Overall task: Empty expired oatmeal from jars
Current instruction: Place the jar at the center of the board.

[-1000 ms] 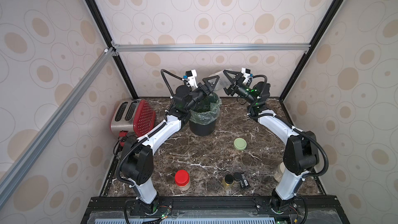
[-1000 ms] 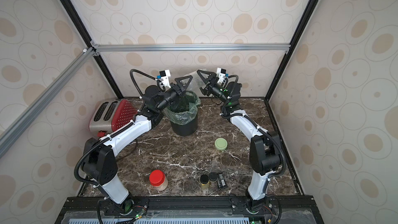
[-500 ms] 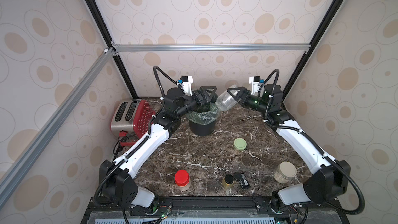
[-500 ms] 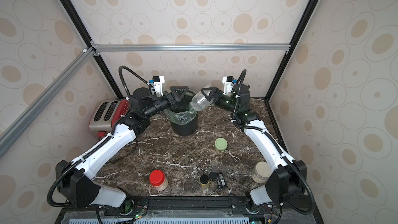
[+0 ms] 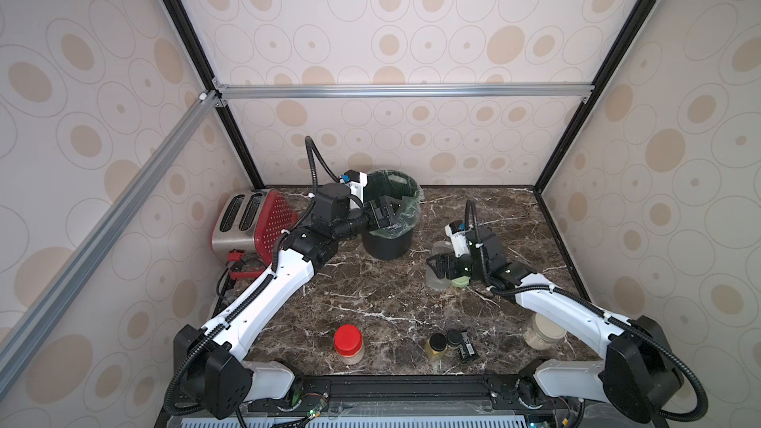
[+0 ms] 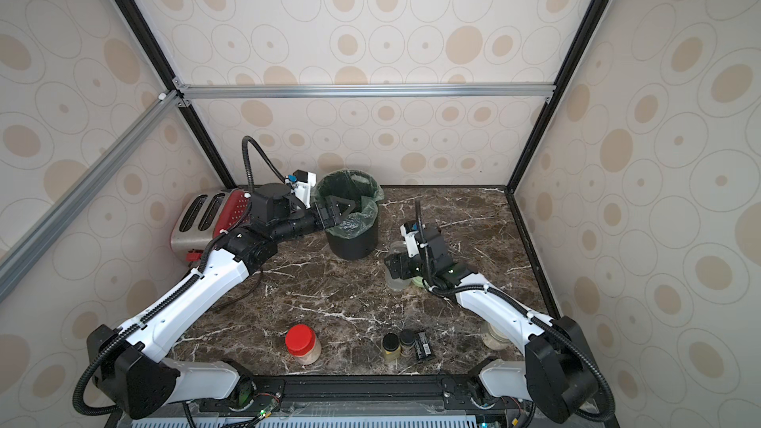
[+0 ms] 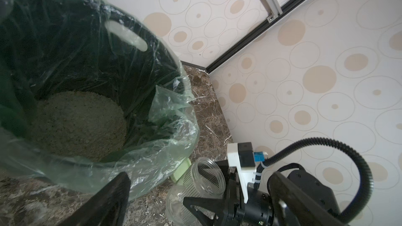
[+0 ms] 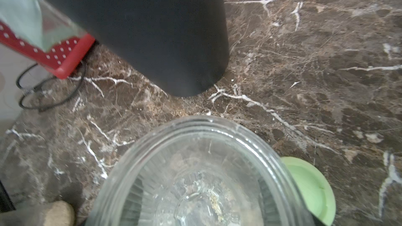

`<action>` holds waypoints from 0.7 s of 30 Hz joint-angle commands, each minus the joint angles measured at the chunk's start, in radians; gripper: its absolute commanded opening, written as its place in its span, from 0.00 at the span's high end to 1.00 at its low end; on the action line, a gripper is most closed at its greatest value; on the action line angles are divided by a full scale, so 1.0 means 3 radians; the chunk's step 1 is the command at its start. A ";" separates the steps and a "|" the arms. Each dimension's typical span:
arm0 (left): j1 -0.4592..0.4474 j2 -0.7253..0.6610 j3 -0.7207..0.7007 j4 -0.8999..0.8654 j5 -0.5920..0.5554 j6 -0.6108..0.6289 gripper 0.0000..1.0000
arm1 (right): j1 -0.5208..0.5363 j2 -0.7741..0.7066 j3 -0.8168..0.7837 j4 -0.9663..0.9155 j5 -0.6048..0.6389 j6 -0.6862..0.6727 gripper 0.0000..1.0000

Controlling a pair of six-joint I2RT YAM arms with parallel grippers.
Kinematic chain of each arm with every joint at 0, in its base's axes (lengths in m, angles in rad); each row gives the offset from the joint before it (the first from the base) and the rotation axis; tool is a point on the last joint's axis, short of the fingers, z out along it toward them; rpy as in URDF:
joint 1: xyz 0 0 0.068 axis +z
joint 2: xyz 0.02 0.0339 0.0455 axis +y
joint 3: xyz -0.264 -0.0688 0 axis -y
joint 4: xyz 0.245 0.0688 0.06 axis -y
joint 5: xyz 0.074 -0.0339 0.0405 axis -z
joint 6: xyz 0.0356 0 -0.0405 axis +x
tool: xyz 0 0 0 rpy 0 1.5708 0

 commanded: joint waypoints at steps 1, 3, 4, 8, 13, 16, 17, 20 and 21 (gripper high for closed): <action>0.0033 -0.0035 0.0007 -0.0089 -0.0005 0.0118 0.01 | 0.0056 -0.0019 -0.0210 0.0897 0.0235 -0.0372 0.75; 0.0030 -0.0023 0.0012 -0.0089 -0.0004 0.0133 0.01 | 0.0086 0.0021 -0.0370 0.1143 0.0306 -0.0443 0.75; 0.0037 -0.0013 0.0022 -0.0097 -0.0003 0.0143 0.01 | 0.0127 0.0050 -0.0431 0.1246 0.0372 -0.0507 0.76; 0.0042 0.0015 0.0058 -0.0127 -0.0012 0.0187 0.01 | 0.0249 0.0189 -0.0632 0.1688 0.0505 -0.0665 0.76; 0.0047 0.0025 0.0064 -0.0128 -0.0028 0.0205 0.01 | 0.0264 0.0375 -0.0764 0.1970 0.0617 -0.0623 0.76; 0.0048 0.0021 0.0084 -0.0144 -0.0038 0.0216 0.01 | 0.0264 0.0458 -0.0819 0.2081 0.0733 -0.0619 0.76; 0.0048 0.0020 0.0090 -0.0155 -0.0038 0.0225 0.01 | 0.0263 0.0473 -0.0841 0.2121 0.0776 -0.0622 0.76; 0.0048 0.0005 0.0114 -0.0185 -0.0068 0.0241 0.01 | 0.0264 0.0490 -0.0895 0.2207 0.0984 -0.0627 0.76; 0.0048 -0.0003 0.0115 -0.0182 -0.0076 0.0244 0.01 | 0.0260 0.0482 -0.0912 0.2212 0.1047 -0.0636 0.76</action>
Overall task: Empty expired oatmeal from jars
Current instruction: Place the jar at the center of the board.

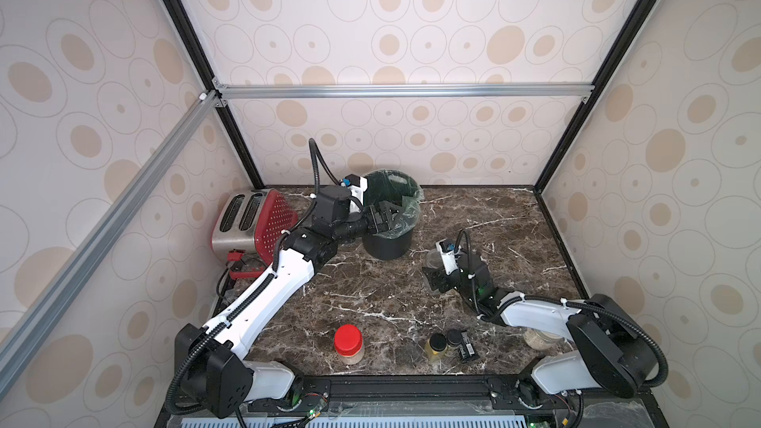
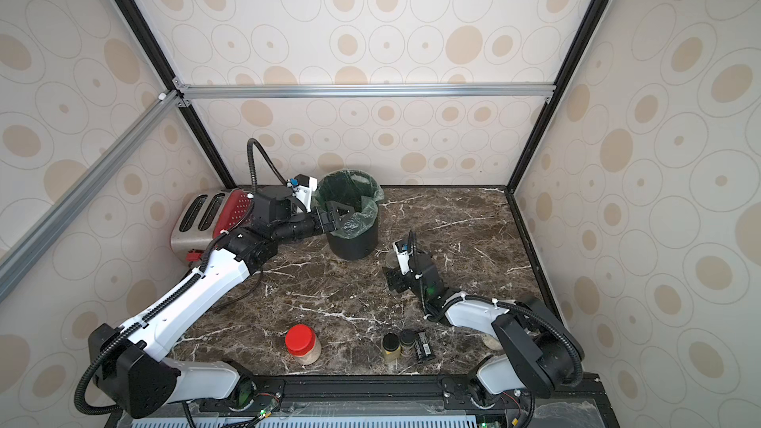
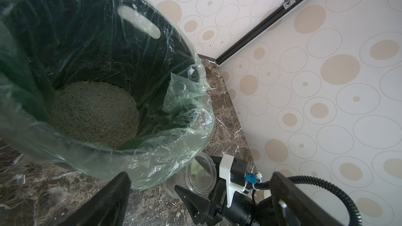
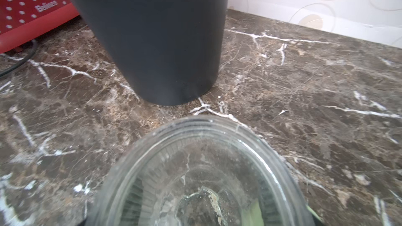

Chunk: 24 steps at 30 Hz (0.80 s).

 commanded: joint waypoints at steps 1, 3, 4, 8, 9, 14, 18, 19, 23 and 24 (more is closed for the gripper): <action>0.0025 -0.0018 0.0128 -0.0048 -0.0065 0.0099 0.01 | 0.0009 0.0000 -0.0077 0.0237 0.0351 -0.0084 0.76; 0.0027 -0.0023 0.0144 -0.0062 -0.0085 0.0102 0.01 | -0.0001 -0.0022 -0.0116 0.0258 0.0468 -0.0100 0.75; 0.0028 -0.0023 0.0158 -0.0078 -0.0089 0.0109 0.01 | -0.0008 -0.0023 -0.0133 0.0273 0.0518 -0.0102 0.74; 0.0026 -0.0048 0.0166 -0.0117 -0.0142 0.0133 0.01 | -0.0103 -0.0030 -0.0200 0.0259 0.0709 -0.0031 0.73; 0.0025 -0.0058 0.0166 -0.0116 -0.0148 0.0135 0.01 | -0.0142 -0.0047 -0.0214 0.0240 0.0739 -0.0011 0.73; 0.0028 -0.0044 0.0167 -0.0096 -0.0134 0.0119 0.01 | -0.0324 -0.0157 -0.0275 0.0151 0.0893 0.0066 0.71; 0.0028 -0.0027 0.0181 -0.0094 -0.0127 0.0114 0.01 | -0.0516 -0.0187 -0.0325 0.0131 0.0827 0.0282 0.71; 0.0027 -0.0028 0.0183 -0.0098 -0.0123 0.0114 0.01 | -0.0518 -0.0182 -0.0317 0.0112 0.0847 0.0305 0.71; 0.0025 -0.0047 0.0195 -0.0135 -0.0149 0.0139 0.01 | -0.0523 -0.0157 -0.0248 -0.0016 0.0936 0.0357 0.67; 0.0028 -0.0050 0.0201 -0.0142 -0.0159 0.0141 0.01 | -0.0522 -0.0158 -0.0242 -0.0026 0.0933 0.0349 0.65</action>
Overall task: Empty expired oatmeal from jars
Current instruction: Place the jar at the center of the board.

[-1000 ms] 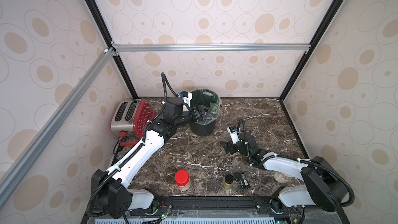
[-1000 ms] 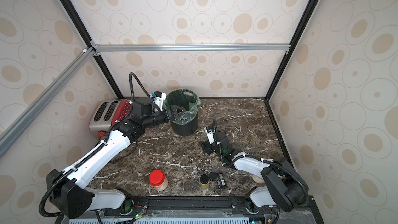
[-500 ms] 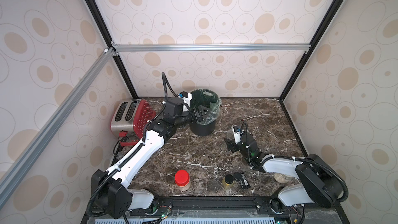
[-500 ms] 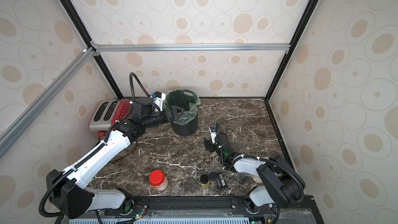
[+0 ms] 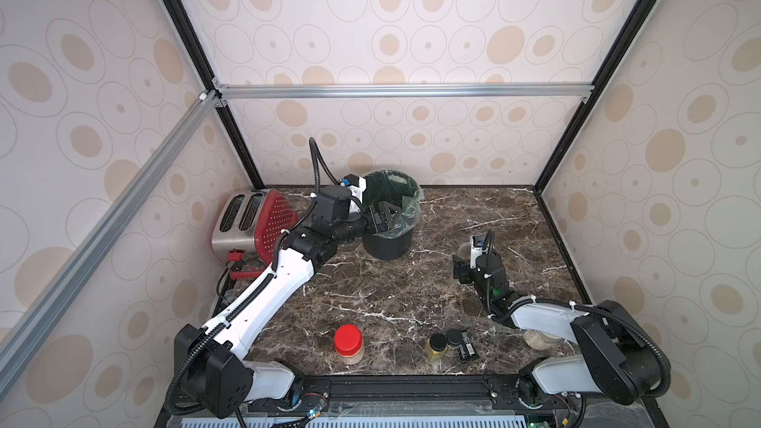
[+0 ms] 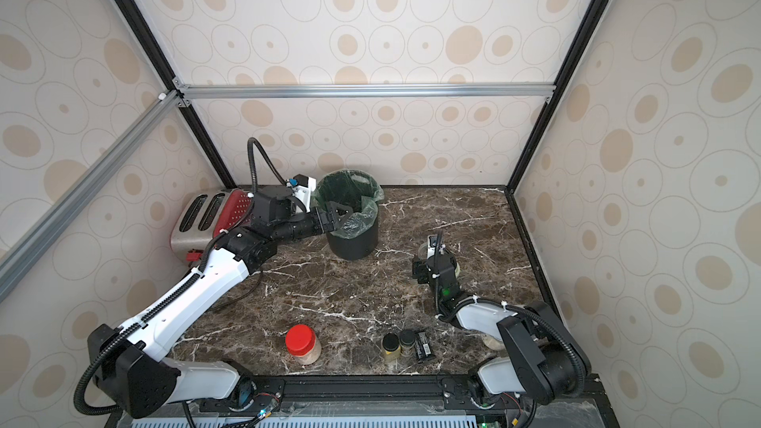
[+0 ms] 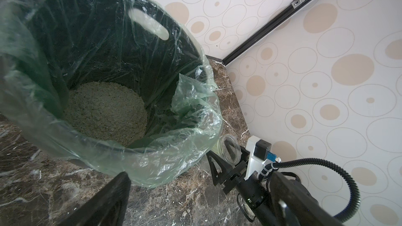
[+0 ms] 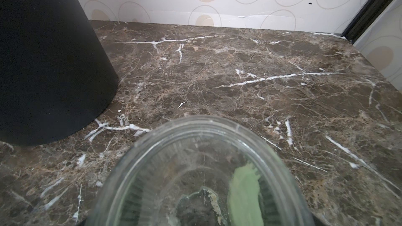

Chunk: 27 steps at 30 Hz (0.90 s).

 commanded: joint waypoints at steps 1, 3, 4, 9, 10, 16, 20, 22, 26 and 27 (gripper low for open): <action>0.0025 -0.0058 0.0157 -0.0038 -0.0053 0.0087 0.01 | -0.0010 -0.0013 0.0028 -0.0192 0.0120 0.0044 0.63; 0.0027 -0.0061 0.0160 -0.0043 -0.0068 0.0093 0.01 | -0.0009 -0.0033 0.0023 -0.0195 0.0094 0.0033 0.53; 0.0027 -0.0069 0.0156 -0.0048 -0.0071 0.0097 0.01 | -0.0007 -0.0046 0.0023 -0.0201 0.0076 0.0021 0.48; 0.0025 -0.0041 0.0175 -0.0074 -0.0084 0.0118 0.01 | -0.0009 -0.0164 0.0083 -0.0379 0.0044 0.0013 0.20; 0.0027 -0.0030 0.0181 -0.0082 -0.0089 0.0117 0.01 | -0.0008 -0.0192 0.0098 -0.0425 0.0043 0.0015 0.16; 0.0027 0.0008 0.0232 -0.0291 -0.0172 0.0150 0.01 | -0.0008 -0.0412 0.0231 -0.0860 0.0081 0.0093 0.01; 0.0026 -0.0037 0.0216 -0.0458 -0.0300 0.0177 0.01 | -0.0005 -0.0604 0.0402 -0.1357 0.0029 0.0219 0.01; 0.0024 -0.0066 0.0217 -0.0593 -0.0382 0.0198 0.01 | -0.0006 -0.0736 0.0586 -0.1798 -0.0035 0.0291 0.01; 0.0024 -0.0174 0.0160 -0.1014 -0.0549 0.0215 0.01 | -0.0010 -0.1019 0.0963 -0.2601 -0.0412 0.0327 0.01; 0.0026 -0.0214 0.0125 -0.1125 -0.0590 0.0209 0.01 | -0.0002 -0.1067 0.1023 -0.2696 -0.0583 0.0312 0.01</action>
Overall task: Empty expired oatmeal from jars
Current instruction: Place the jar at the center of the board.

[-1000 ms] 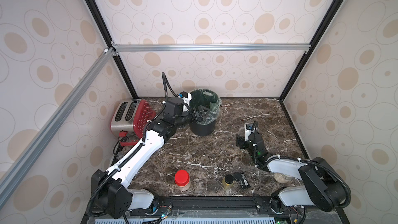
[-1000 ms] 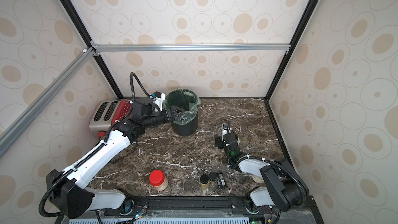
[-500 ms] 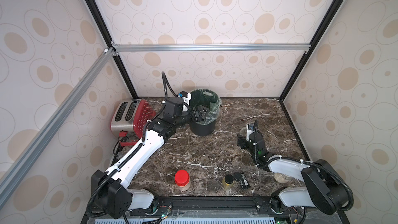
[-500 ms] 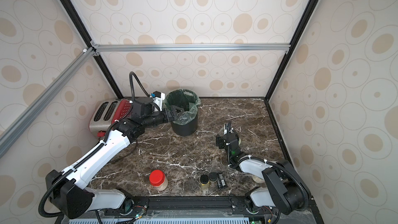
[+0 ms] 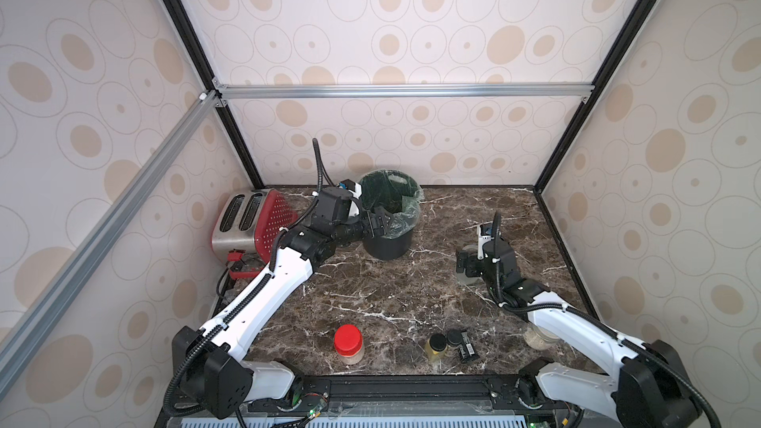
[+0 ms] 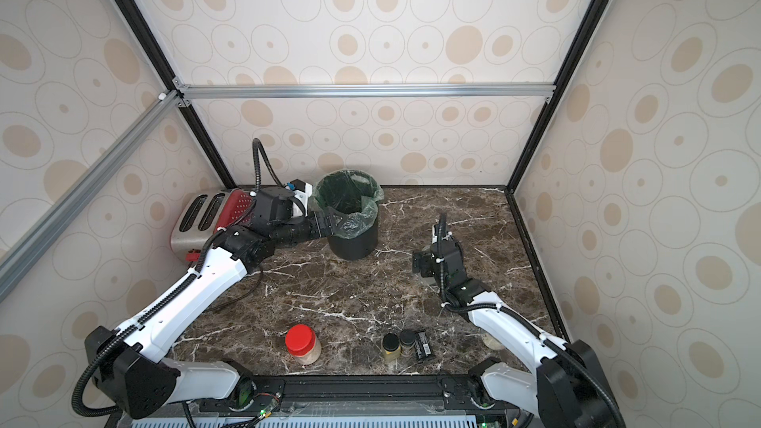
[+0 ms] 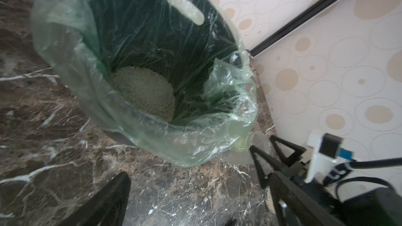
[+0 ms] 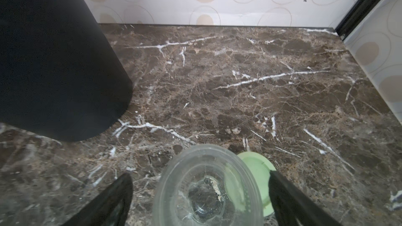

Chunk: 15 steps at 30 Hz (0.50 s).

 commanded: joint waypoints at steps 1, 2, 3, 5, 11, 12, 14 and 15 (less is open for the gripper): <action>0.0027 -0.0248 -0.0023 -0.0527 -0.0254 0.0060 0.01 | 0.0024 -0.0195 0.0298 -0.0804 -0.0552 0.0061 0.01; 0.0026 -0.0330 -0.0097 -0.0610 -0.0320 0.0019 0.01 | 0.0088 -0.0197 0.0403 -0.0922 -0.0675 0.0034 0.01; 0.0027 -0.0409 -0.0164 -0.0720 -0.0380 -0.0012 0.01 | 0.0196 -0.0185 0.0501 -0.1001 -0.0732 -0.0044 0.00; 0.0026 -0.0598 -0.0336 -0.0824 -0.0509 -0.0131 0.01 | 0.0554 -0.0111 0.0730 -0.1156 -0.0730 -0.0291 0.00; 0.0207 -0.0818 -0.0734 -0.0985 -0.0659 -0.0384 0.01 | 0.1359 0.0313 0.1280 -0.1203 -0.1211 -0.0756 0.03; 0.0298 -0.0824 -0.0817 -0.0955 -0.0595 -0.0448 0.01 | 0.1480 0.0401 0.1347 -0.1180 -0.1255 -0.0813 0.03; 0.0528 -0.0865 -0.1036 -0.0817 -0.0399 -0.0576 0.01 | 0.1751 0.0611 0.1521 -0.1161 -0.1346 -0.0918 0.04; 0.0609 -0.0887 -0.1103 -0.0766 -0.0366 -0.0621 0.01 | 0.1848 0.0708 0.1586 -0.1146 -0.1382 -0.0955 0.04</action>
